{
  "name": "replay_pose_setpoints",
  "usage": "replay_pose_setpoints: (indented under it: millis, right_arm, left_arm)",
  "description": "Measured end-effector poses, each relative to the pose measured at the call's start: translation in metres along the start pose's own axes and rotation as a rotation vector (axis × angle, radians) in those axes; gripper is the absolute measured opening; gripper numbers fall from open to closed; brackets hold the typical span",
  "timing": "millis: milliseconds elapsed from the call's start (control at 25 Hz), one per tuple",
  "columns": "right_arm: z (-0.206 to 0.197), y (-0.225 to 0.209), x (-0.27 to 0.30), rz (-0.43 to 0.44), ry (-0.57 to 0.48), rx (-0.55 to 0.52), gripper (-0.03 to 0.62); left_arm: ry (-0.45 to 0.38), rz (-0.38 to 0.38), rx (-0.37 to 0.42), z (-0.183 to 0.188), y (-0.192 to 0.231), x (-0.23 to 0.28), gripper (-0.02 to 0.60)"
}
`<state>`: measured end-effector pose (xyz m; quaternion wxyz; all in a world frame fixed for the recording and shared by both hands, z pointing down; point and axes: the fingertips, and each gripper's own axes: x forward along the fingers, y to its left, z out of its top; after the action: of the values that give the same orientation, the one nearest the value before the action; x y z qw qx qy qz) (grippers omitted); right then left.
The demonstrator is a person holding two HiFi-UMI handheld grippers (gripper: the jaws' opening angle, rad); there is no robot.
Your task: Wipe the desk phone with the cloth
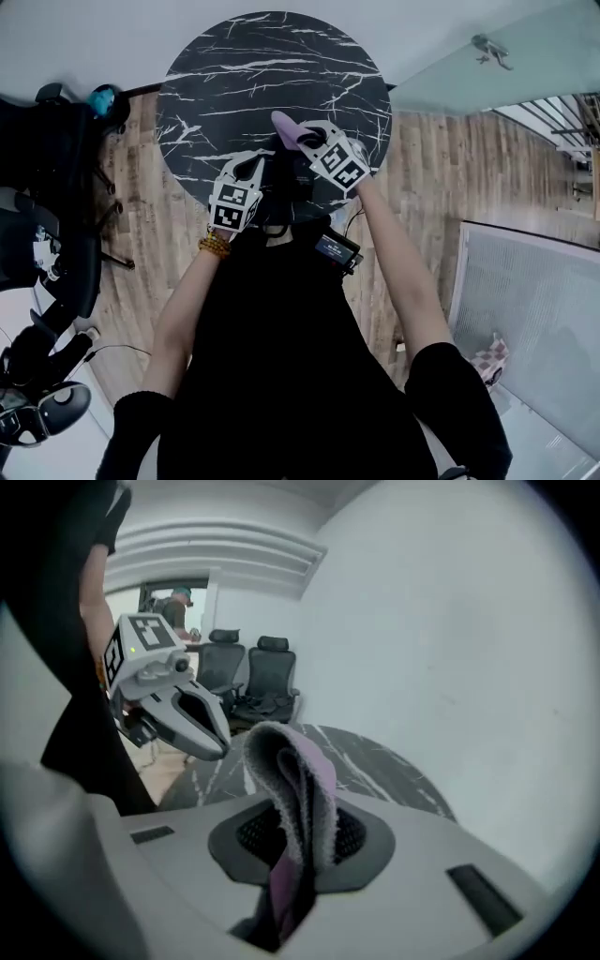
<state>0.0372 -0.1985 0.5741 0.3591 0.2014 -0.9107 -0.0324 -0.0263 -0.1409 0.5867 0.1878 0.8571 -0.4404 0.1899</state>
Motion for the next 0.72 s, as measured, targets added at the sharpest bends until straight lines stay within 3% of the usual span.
replay_pose_setpoints:
  millis: [80, 160, 280, 480, 720]
  right_arm:
    - [0.001, -0.015, -0.002, -0.127, 0.013, -0.086, 0.059]
    - [-0.009, -0.02, 0.001, -0.184, 0.065, -0.15, 0.06]
    - [-0.032, -0.011, 0.013, -0.165, 0.151, -0.176, 0.06]
    - [-0.062, 0.016, 0.033, -0.083, 0.225, -0.109, 0.06]
    - [-0.072, 0.027, 0.044, -0.064, 0.237, -0.053, 0.06]
  left_arm:
    - [0.007, 0.002, -0.001, -0.001, 0.0, 0.002, 0.014]
    - [0.011, 0.0, 0.001, -0.001, -0.002, 0.004, 0.014]
    - [0.017, -0.003, 0.004, -0.001, -0.004, 0.007, 0.014]
    - [0.021, -0.003, 0.0, -0.001, -0.007, 0.009, 0.014]
    - [0.024, 0.004, -0.004, -0.003, -0.002, 0.008, 0.014]
